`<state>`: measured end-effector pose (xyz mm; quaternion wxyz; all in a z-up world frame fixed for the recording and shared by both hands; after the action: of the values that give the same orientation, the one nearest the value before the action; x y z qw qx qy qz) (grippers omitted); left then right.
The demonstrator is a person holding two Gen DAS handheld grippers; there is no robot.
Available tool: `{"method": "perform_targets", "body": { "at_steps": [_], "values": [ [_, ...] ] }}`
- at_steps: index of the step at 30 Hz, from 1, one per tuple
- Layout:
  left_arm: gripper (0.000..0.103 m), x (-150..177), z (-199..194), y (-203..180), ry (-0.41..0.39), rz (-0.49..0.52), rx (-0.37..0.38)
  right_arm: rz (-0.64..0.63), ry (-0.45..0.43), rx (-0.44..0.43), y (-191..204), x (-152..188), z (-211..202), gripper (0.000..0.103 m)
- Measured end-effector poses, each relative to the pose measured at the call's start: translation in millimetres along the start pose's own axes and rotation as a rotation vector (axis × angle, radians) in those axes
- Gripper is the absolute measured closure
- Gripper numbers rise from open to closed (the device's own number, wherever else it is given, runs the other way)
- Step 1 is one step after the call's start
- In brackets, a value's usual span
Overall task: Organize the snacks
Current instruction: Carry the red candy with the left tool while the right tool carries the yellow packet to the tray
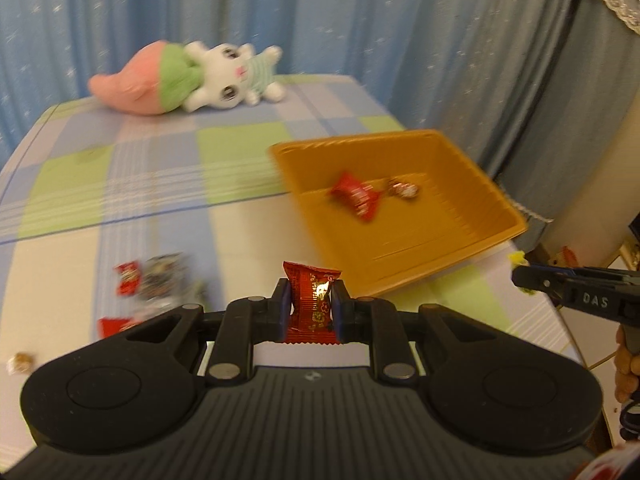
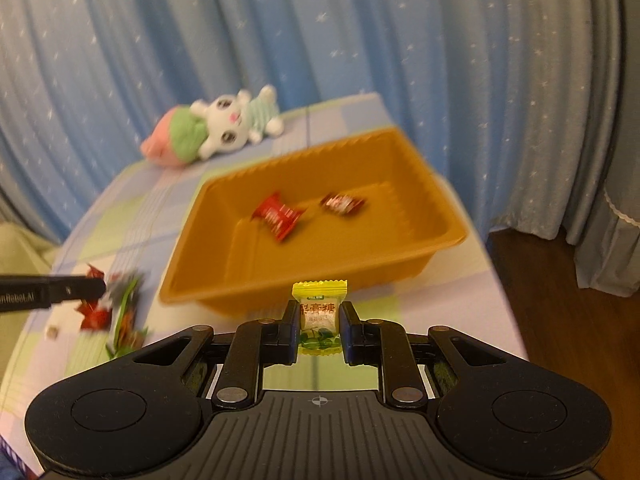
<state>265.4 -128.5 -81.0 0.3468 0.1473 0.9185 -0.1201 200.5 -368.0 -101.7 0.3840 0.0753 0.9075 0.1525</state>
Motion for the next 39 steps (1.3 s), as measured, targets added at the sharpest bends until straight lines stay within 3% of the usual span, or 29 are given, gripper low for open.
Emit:
{"method": "perform_targets", "body": {
  "at_steps": [10, 19, 39],
  "values": [
    [0.084, -34, 27, -69, -0.027, 0.055, 0.005, 0.034, -0.075, -0.033, -49, -45, -8, 0.082],
    [0.084, -60, 72, -106, 0.012, 0.089, -0.001, 0.021, -0.081, -0.064, -72, -73, 10, 0.082],
    [0.084, -68, 137, -127, 0.125, 0.13, -0.035, 0.021, -0.001, -0.12, -82, -85, 58, 0.082]
  ]
}}
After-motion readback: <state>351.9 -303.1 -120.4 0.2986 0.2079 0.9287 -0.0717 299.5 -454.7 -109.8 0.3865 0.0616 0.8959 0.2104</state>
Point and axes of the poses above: each gripper's, at about its wrist camera, not at the fingertips, and z roughly the way its jaws point, y to its left, x to its underside, the point moved 6 cm from there along z, roughly the way its jaws point, and after that the axes turned 1 degree about -x, right-handed, at the moved point
